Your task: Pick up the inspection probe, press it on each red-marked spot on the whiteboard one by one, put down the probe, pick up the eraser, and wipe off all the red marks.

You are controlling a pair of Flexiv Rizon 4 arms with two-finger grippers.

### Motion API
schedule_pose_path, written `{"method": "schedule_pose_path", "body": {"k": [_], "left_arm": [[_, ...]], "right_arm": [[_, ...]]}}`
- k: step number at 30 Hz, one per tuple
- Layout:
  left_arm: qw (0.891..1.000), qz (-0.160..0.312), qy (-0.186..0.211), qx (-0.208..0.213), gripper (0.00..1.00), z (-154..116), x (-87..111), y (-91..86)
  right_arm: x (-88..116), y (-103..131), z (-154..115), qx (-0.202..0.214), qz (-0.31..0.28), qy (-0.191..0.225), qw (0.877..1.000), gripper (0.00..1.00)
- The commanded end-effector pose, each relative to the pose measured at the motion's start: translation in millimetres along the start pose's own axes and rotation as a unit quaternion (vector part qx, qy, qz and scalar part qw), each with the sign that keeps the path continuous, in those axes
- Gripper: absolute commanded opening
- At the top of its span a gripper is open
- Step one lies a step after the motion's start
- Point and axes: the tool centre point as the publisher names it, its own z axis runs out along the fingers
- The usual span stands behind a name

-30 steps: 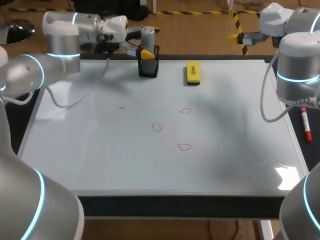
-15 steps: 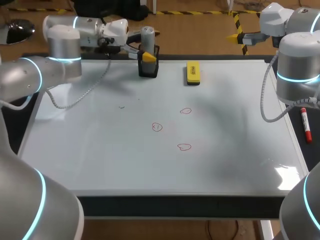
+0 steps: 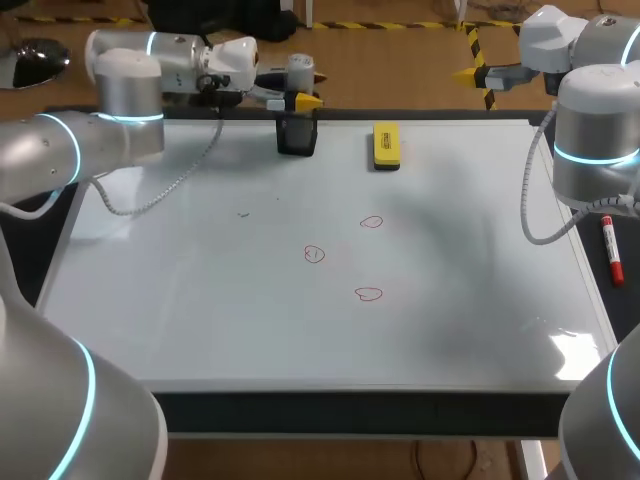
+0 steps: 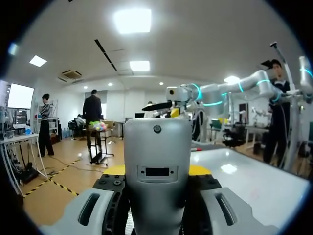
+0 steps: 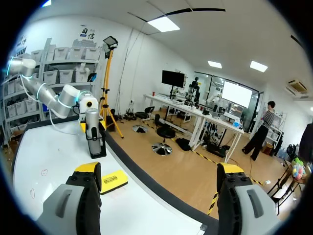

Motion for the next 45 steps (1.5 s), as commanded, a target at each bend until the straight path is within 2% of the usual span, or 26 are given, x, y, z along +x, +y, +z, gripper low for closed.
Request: {"method": "schedule_pose_path", "body": {"k": [1,16,28,35,45], "left_arm": [[1.000,0.000,-0.005,-0.001,0.00,0.0,4.6,-1.2],[0.999,-0.001,-0.039,0.004,0.00,-2.7,13.2,3.0],[0.997,0.005,-0.075,0.015,0.00,-6.4,12.2,-6.8],[0.996,0.014,-0.086,0.024,0.00,-7.2,7.0,-19.5],[0.995,0.036,-0.095,0.021,0.00,-8.1,1.0,-52.8]], "right_arm": [[-0.5,0.2,0.5,0.001,0.000,0.001,1.000,1.00],[-0.5,0.2,0.5,0.001,0.000,0.001,1.000,1.00],[-0.5,0.2,0.5,0.001,0.000,0.001,1.000,1.00],[-0.5,0.2,0.5,0.001,0.000,0.001,1.000,1.00],[-0.5,0.2,0.5,0.001,0.000,0.001,1.000,1.00]]}}
